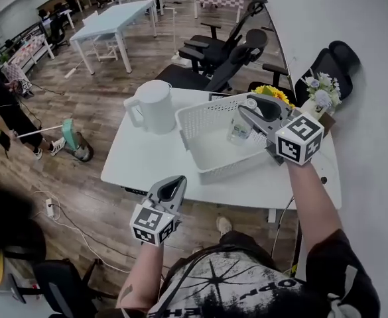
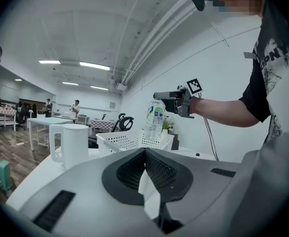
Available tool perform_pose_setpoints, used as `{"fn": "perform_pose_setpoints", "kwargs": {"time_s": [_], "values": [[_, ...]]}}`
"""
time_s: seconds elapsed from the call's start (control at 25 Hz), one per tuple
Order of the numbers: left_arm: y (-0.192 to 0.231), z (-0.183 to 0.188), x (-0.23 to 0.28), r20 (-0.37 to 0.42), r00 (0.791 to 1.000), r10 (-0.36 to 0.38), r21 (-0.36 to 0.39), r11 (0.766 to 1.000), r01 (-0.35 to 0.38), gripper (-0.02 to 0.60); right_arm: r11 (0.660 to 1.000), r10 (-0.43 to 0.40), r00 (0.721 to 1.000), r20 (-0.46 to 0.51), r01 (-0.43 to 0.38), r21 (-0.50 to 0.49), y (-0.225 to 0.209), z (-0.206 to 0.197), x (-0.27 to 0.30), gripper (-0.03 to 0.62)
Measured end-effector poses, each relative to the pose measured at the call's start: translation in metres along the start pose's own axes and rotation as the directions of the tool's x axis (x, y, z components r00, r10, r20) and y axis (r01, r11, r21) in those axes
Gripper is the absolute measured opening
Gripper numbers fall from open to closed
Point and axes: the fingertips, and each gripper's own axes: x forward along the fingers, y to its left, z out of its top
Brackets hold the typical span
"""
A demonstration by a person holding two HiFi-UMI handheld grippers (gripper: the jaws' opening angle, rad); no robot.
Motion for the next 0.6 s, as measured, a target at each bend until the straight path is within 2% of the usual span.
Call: {"fn": "perform_pose_setpoints", "kwargs": {"time_s": [0.28, 0.6], "values": [[-0.030, -0.003, -0.004, -0.011, 0.994, -0.110, 0.019, 0.994, 0.110, 0.009, 0.993, -0.116, 0.993, -0.006, 0.116, -0.002, 0.006, 0.006, -0.068, 0.161], [-0.070, -0.010, 0.019, -0.032, 0.973, -0.230, 0.026, 0.973, 0.231, 0.009, 0.969, -0.241, 0.969, -0.054, 0.244, 0.043, -0.001, -0.024, -0.134, 0.161]]}}
